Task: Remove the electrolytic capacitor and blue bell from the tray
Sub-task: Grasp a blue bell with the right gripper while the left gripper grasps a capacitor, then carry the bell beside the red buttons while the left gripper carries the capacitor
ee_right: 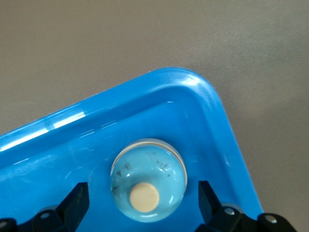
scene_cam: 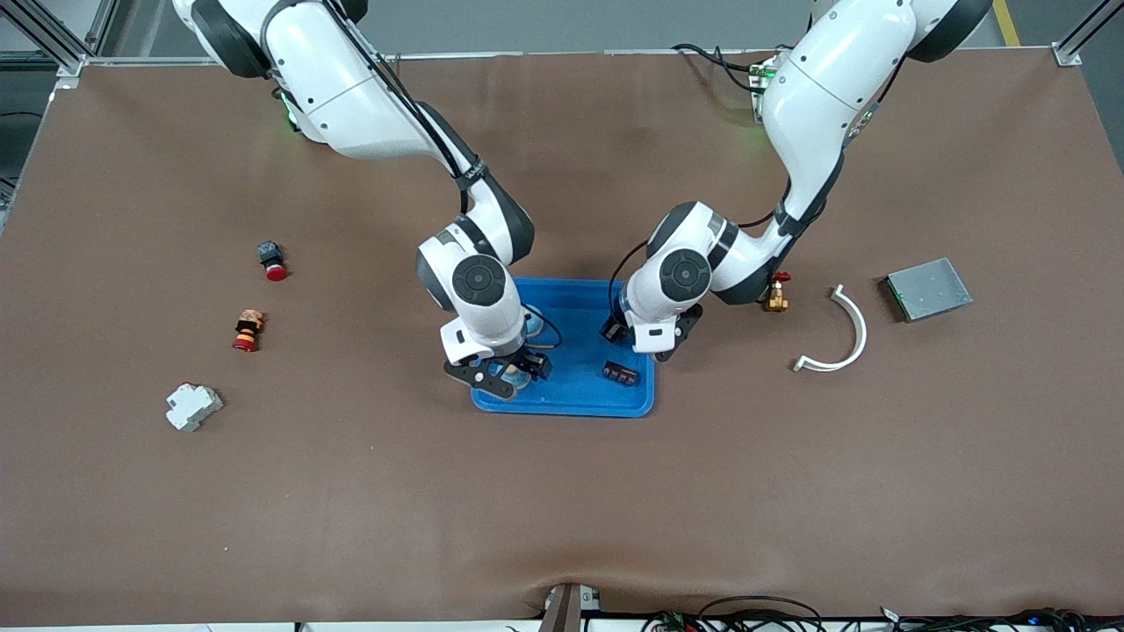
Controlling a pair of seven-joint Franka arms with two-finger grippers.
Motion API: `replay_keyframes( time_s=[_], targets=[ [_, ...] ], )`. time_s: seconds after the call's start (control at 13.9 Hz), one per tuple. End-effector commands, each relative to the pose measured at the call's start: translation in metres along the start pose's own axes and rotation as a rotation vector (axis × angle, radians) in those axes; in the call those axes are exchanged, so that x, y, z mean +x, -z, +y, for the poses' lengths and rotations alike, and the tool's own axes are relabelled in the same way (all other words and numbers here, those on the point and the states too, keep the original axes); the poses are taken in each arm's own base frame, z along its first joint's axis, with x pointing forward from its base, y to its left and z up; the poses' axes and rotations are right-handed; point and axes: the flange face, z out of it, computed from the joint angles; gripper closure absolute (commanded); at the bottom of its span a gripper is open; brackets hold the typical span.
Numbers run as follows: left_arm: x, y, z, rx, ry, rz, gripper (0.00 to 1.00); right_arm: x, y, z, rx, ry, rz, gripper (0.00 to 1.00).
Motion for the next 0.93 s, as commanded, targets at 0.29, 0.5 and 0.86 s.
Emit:
replay_keyframes(
  time_s=[0.29,0.5,0.86],
  targets=[
    [0.051,0.131,0.009,-0.039,0.065,0.061,1.00,0.007,-0.007,-0.004,-0.009,-0.002,0.019,0.86],
    [0.084,0.182,-0.017,0.037,0.024,0.070,1.00,0.000,-0.004,-0.009,-0.007,-0.008,0.011,1.00],
    [0.182,0.194,-0.088,0.267,-0.027,0.123,1.00,0.008,0.057,-0.017,-0.119,-0.014,-0.082,1.00]
  ],
)
